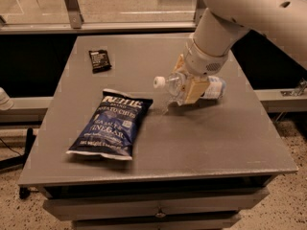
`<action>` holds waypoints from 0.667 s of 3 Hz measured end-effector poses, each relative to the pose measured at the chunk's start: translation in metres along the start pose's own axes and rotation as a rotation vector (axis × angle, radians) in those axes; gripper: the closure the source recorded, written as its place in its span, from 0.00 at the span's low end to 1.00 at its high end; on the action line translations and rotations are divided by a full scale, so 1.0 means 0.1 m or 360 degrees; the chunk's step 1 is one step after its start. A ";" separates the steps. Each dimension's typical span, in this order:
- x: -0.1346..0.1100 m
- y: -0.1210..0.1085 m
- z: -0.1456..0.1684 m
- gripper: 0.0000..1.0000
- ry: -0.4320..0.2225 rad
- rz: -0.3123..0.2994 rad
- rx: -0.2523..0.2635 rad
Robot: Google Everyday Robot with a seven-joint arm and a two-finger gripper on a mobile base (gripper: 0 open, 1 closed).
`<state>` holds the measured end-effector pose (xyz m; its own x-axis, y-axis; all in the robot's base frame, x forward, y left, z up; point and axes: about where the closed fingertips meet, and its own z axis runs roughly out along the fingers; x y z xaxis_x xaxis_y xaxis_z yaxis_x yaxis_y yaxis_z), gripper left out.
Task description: Knock blue plastic bottle over
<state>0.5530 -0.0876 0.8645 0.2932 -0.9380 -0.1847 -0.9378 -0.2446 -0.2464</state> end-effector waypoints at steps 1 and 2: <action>-0.03 0.02 0.00 0.00 -0.0028 0.0000 -0.0016; -0.07 0.05 -0.02 0.00 -0.0062 0.0003 -0.0028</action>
Offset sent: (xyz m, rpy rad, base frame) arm -0.0113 0.0051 0.0054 0.0575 0.0435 0.0126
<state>0.5462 -0.0829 0.8665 0.2979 -0.9284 -0.2221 -0.9415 -0.2472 -0.2292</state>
